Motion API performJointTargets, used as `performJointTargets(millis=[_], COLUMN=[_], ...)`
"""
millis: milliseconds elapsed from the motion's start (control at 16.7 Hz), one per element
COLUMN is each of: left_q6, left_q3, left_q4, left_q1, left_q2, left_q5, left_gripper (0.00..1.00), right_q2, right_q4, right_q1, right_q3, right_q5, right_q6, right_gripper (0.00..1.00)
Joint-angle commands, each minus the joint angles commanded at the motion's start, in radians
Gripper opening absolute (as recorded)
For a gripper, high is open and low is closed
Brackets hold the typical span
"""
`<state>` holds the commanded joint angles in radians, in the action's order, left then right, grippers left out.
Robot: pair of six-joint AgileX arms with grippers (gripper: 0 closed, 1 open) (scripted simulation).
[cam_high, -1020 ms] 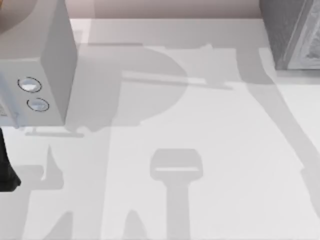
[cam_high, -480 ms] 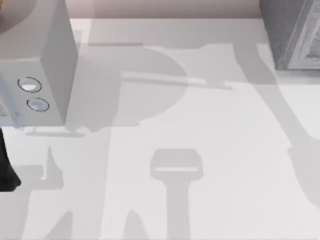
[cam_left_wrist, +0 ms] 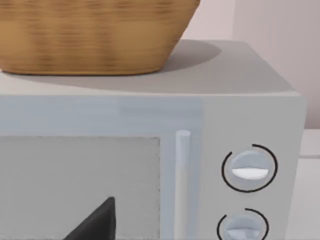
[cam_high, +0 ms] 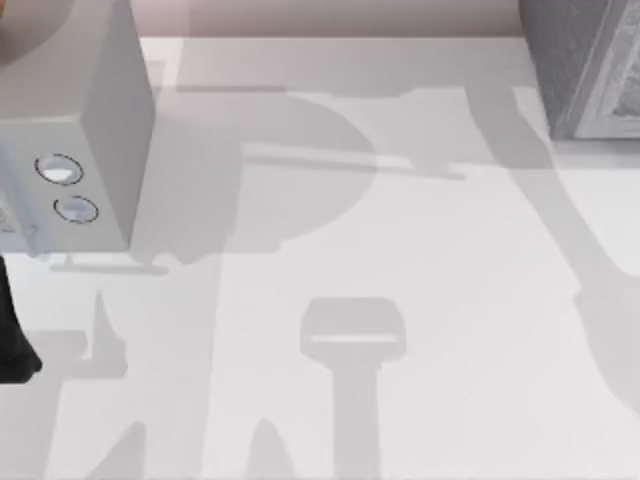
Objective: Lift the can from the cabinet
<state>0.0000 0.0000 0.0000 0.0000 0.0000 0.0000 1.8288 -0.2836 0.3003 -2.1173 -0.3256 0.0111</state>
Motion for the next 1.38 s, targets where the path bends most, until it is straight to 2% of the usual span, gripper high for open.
performJointTargets(millis=[600, 1200, 1380], left_q6=[0.000, 0.000, 0.000], left_q3=[0.000, 0.000, 0.000], left_q4=[0.000, 0.000, 0.000], left_q1=[0.000, 0.000, 0.000], left_q2=[0.000, 0.000, 0.000], left_q5=[0.000, 0.000, 0.000], left_gripper=[1.00, 1.00, 1.00], right_q2=[0.000, -0.003, -0.065], right_q4=[0.000, -0.003, -0.050], right_q1=[0.000, 0.004, 0.049], right_q3=[0.000, 0.001, 0.031], right_q5=[0.000, -0.002, -0.045], right_q6=[0.000, 0.001, 0.000], right_gripper=[0.02, 0.00, 0.00])
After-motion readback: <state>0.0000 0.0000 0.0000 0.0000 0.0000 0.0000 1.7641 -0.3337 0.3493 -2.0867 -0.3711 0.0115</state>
